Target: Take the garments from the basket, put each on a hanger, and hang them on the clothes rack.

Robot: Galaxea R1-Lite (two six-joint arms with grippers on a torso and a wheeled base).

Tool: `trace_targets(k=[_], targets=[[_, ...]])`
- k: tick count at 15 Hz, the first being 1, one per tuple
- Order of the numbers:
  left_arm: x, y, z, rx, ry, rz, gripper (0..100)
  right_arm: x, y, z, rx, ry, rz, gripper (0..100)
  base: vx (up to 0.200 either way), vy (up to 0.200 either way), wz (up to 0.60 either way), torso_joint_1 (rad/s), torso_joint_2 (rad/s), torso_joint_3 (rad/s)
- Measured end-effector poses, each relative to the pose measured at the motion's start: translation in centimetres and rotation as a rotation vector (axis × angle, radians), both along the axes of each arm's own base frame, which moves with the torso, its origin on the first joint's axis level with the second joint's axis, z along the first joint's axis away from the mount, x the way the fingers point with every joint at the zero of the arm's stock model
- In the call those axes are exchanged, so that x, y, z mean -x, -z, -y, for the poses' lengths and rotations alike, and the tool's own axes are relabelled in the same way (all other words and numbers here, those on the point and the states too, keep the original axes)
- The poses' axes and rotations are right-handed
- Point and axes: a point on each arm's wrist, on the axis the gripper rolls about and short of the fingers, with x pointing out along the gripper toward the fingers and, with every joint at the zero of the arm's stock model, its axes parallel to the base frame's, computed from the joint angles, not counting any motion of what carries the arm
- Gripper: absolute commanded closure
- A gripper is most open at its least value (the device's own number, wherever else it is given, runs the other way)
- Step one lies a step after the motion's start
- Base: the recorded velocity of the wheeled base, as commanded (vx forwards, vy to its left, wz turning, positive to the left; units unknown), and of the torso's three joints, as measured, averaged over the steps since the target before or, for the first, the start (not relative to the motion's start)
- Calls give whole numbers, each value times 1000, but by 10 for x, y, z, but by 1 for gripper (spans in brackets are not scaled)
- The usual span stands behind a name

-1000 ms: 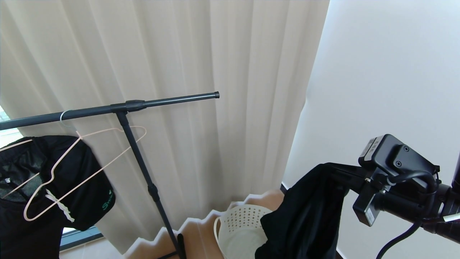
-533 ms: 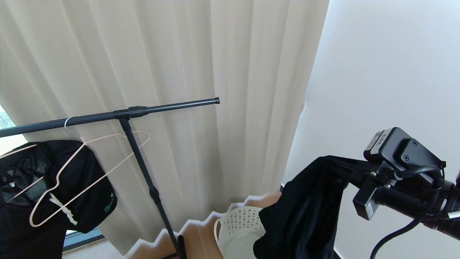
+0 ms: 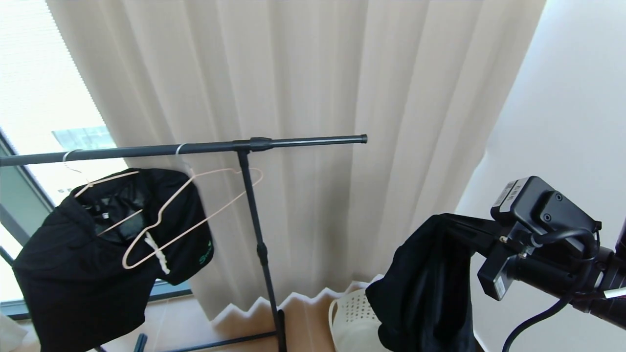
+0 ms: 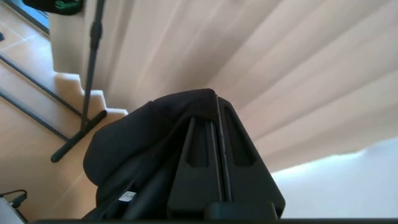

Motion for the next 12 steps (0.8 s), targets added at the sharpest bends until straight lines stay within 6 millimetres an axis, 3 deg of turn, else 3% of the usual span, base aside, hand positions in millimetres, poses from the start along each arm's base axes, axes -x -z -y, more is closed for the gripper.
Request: trace_targets(k=[1, 10, 12], targets=[[0, 0, 0, -1, 0, 0, 0, 0, 0, 0, -1, 0, 1, 100, 0, 0, 0, 0, 0, 0], [0, 0, 0, -7, 0, 1, 0, 0, 0, 0, 0, 1, 0, 100, -200, 200, 0, -1, 1, 2], [0, 0, 0, -5, -1, 0, 0, 0, 0, 0, -1, 0, 1, 100, 0, 200, 0, 2, 0, 2]])
